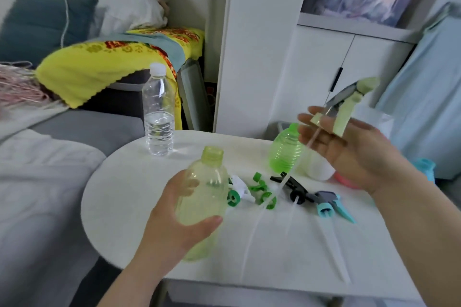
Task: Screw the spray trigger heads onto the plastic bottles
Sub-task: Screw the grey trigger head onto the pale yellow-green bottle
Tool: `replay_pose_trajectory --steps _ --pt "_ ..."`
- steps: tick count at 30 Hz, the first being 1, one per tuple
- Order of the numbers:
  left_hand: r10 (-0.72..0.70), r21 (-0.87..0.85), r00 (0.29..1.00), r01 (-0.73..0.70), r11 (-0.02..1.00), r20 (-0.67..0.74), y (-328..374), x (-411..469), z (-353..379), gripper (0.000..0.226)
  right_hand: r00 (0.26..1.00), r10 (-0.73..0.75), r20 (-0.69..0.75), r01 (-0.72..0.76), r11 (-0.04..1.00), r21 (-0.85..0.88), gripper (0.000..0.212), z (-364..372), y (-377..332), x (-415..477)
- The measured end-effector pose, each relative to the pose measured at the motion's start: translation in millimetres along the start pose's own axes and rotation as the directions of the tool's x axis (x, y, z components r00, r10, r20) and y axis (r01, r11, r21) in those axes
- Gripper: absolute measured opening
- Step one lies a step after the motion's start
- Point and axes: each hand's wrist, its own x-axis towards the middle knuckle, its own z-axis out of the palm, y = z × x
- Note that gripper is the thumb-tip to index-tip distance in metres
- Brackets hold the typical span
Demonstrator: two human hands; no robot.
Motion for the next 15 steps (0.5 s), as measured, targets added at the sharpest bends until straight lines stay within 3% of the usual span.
replay_pose_trajectory --steps 6,15 --pt "0.047 0.065 0.998 -0.045 0.997 -0.03 -8.5 2.7 -10.2 0.077 0.977 -0.157 -0.146 0.174 0.978 0.114 0.02 19.2 -22.3 12.8" --pt "0.057 0.141 0.998 -0.061 0.988 0.036 -7.2 -2.1 -2.3 0.077 0.943 -0.176 -0.284 0.246 0.94 0.235 0.023 46.1 -35.1 21.6"
